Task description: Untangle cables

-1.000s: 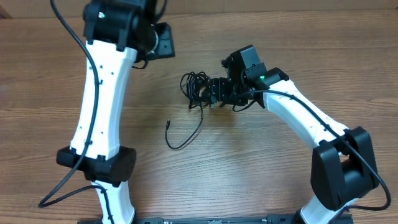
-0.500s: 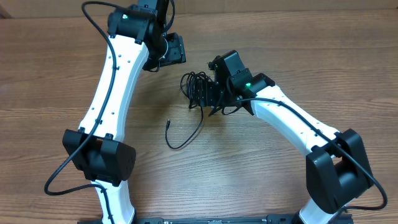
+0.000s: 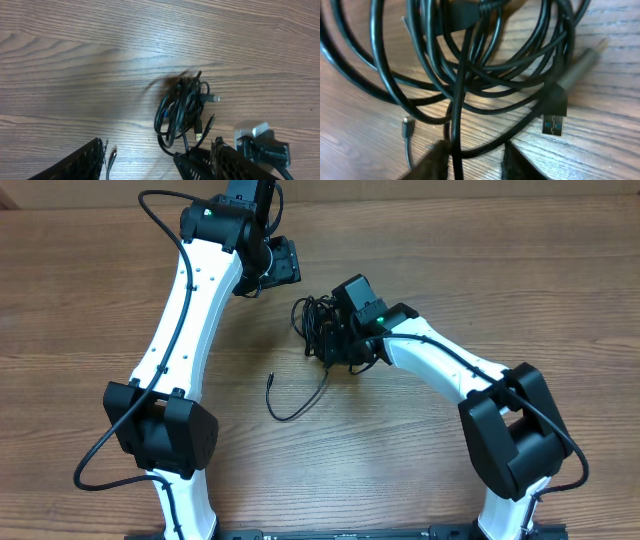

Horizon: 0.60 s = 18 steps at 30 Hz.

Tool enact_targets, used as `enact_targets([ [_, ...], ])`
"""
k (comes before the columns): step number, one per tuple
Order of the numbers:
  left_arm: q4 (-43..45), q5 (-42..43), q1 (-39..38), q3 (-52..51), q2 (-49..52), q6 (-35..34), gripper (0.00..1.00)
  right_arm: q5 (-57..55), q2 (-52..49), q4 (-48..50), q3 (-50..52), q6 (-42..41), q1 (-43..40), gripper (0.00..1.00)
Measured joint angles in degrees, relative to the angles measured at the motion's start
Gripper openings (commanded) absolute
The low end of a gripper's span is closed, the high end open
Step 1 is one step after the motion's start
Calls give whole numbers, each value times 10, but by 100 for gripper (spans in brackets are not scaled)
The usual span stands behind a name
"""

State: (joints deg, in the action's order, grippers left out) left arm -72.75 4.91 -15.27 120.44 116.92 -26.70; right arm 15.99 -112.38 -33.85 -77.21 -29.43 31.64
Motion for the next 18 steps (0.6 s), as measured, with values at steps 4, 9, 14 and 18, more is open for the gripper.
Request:
enact_targets([
  [4,0,0,0,0,5,-2,56,6,0,4,1,-3,0,4],
  [9,2,43,0,0,29,28,61,21,0,3,1,-4,-1,4],
  [14,-3,112,0,0,52,80,66,28,4,3,1,-4,-1,4],
  [18,-12,144,-1,-1,61,115,67,31,20,3,1,-4,-1,4],
])
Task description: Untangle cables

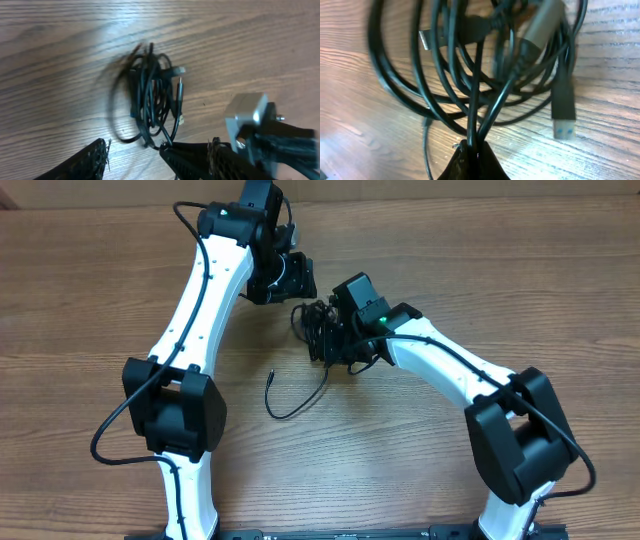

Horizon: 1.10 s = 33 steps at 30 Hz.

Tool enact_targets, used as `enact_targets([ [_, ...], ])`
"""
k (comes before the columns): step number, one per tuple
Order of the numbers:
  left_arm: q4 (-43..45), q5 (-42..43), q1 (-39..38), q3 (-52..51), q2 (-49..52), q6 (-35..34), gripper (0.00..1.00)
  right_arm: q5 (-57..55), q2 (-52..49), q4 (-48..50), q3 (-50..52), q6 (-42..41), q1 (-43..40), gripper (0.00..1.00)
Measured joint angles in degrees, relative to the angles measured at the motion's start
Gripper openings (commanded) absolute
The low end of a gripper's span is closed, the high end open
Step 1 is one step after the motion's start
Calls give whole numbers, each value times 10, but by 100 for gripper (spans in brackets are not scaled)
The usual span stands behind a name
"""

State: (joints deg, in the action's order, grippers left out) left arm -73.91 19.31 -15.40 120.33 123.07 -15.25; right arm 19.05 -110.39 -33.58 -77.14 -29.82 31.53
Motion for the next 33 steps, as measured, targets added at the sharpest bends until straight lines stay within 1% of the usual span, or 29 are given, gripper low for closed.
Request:
enact_targets([
  [2,-6,6,-3,0,1,9,65,1,7,0,0,0,0,4],
  [4,-14,10,-5,0,4,14,59,1,11,0,0,0,0,4],
  [8,-23,2,-15,0,16,19,59,1,14,0,0,0,0,4],
  [12,-28,-21,-22,0,26,8,57,0,23,0,0,0,0,4],
  [17,-28,-36,-23,0,28,-5,55,0,58,-1,0,1,0,4],
  [18,-28,-37,-23,0,29,-9,54,0,66,-1,0,2,0,4],
  [19,-28,-38,-23,0,30,-12,46,-1,78,-1,0,3,0,4],
  [22,-29,-41,-26,0,40,-20,30,-8,108,-1,0,5,0,4],
  [25,-31,-42,-30,0,53,-26,8,-15,128,-1,0,8,0,4],
  [26,-33,-41,-30,0,58,-28,4,-17,134,-1,0,9,0,4],
  [33,-38,-44,-33,0,78,-43,4,-50,153,-12,0,17,0,4],
])
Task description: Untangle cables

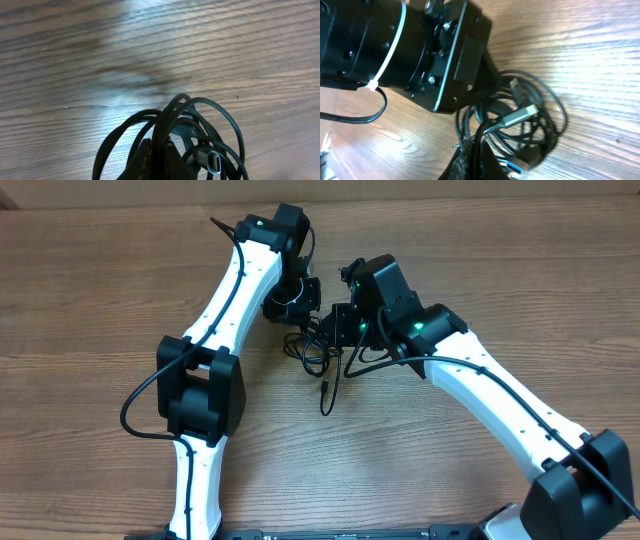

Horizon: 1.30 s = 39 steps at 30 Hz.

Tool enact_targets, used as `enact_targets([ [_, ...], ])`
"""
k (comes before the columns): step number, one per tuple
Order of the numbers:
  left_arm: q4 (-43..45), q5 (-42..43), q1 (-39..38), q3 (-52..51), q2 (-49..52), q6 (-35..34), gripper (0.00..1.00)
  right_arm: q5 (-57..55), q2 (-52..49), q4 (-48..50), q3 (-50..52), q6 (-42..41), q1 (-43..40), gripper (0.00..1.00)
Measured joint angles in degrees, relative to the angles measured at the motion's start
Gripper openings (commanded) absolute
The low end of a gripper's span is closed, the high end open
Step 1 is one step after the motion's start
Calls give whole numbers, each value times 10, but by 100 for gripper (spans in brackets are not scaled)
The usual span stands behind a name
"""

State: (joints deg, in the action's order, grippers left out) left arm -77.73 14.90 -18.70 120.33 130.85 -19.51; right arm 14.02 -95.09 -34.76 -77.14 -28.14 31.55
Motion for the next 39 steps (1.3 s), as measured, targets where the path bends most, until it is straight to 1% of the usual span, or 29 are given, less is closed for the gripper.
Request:
enact_targets([
  [4,-5,-6,4,0,0,-12,4,-30,26,-10,0,8,0,4],
  [9,-5,-15,4,0,0,-21,4,-75,85,-14,0,13,0,4],
  [15,-4,-84,11,0,5,-39,4,-147,193,0,-3,17,0,4],
  [18,-2,-101,15,0,5,-44,4,-184,235,1,-17,22,0,4],
  [22,-3,-109,17,0,5,-48,4,-210,266,-1,-30,25,0,4],
  [23,-3,-108,17,0,5,-48,4,-214,270,-5,-32,26,0,9],
  [25,-3,-99,17,0,5,-40,4,-220,272,-20,-33,27,0,25],
  [28,-1,-64,17,0,5,-12,4,-223,264,-49,-33,29,0,49],
  [30,2,-42,16,0,5,7,4,-222,249,-66,-34,30,0,56],
  [34,7,-14,15,0,5,45,4,-202,196,-88,-34,30,0,65],
  [36,7,-7,15,0,5,63,4,-181,158,-90,-34,37,0,77],
  [37,7,-5,15,0,5,70,4,-166,137,-90,-34,45,0,85],
  [38,6,-3,15,0,5,78,4,-149,116,-90,-34,53,0,88],
  [39,6,-2,15,0,5,83,4,-134,94,-90,-34,62,0,89],
])
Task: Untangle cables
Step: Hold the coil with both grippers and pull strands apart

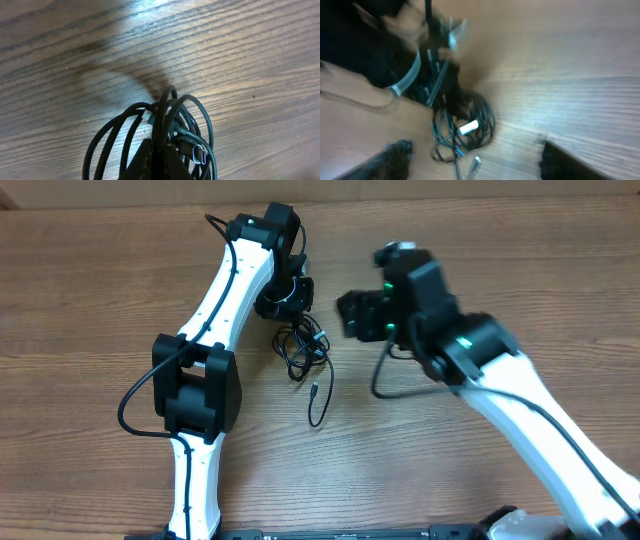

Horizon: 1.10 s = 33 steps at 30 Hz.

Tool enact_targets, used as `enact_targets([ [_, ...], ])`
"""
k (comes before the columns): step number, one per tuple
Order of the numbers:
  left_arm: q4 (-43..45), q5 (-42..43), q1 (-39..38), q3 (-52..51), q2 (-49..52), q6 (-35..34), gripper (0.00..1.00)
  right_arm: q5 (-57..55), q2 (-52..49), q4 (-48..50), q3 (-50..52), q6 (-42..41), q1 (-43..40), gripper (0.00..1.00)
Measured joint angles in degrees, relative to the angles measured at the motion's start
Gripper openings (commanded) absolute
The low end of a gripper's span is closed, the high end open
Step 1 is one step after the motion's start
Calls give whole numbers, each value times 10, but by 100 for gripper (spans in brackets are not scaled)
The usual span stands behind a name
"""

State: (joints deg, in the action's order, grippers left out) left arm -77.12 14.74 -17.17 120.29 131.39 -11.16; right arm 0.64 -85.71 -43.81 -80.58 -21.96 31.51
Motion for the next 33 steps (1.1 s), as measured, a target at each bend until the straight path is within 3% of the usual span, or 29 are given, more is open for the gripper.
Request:
enact_targets([
  [3,0,3,0,0,0,14,4,40,-55,0,0,13,0,89],
  [8,0,25,0,0,0,46,4,106,-124,6,0,38,0,80],
  [13,12,34,-1,0,0,56,4,164,-147,4,0,68,0,59],
  [21,19,42,-1,0,0,56,4,191,-148,-27,0,81,0,58],
  [33,20,46,-28,0,0,54,4,196,-168,-20,0,85,5,41],
])
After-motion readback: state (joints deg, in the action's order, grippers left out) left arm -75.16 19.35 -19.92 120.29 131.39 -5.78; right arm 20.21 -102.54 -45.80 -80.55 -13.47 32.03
